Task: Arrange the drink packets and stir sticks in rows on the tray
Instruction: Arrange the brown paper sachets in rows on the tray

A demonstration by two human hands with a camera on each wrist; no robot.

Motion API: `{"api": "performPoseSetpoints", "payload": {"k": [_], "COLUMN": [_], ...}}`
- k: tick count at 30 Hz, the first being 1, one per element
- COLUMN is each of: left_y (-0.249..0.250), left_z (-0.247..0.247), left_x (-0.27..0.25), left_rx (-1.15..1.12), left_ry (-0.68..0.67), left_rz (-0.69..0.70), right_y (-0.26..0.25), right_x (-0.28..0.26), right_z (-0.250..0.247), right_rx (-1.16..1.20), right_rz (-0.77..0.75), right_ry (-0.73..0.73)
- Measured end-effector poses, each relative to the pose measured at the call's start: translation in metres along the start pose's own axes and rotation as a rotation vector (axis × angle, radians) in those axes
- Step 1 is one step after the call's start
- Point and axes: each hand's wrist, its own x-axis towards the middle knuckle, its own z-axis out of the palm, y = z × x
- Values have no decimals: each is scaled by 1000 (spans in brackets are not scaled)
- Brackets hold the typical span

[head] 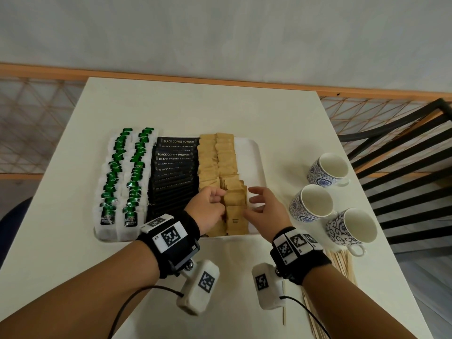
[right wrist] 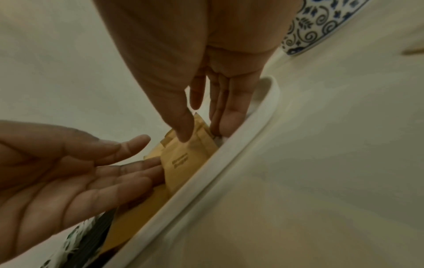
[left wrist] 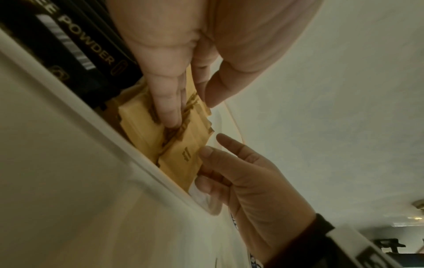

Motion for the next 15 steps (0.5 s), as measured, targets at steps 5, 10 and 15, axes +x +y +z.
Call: {"api": "performPoseSetpoints", "payload": {"k": [5,10,15], "left_y": [-2,0,-5], "left_z": [4,5,3], "left_x": [0,-2,-1], "left_rx": [8,23,40], "left_ry": [-7,-9,-14], "left_rz": [-12,25,13], "right_y": [-7,-6,-3], "right_x": [-3,-3,0], "right_z": [6,15,12], "right_rx": [-98,-155,-156], "right_rz": [-27,-102,-108], "right_ry": [-116,-55,-79]}}
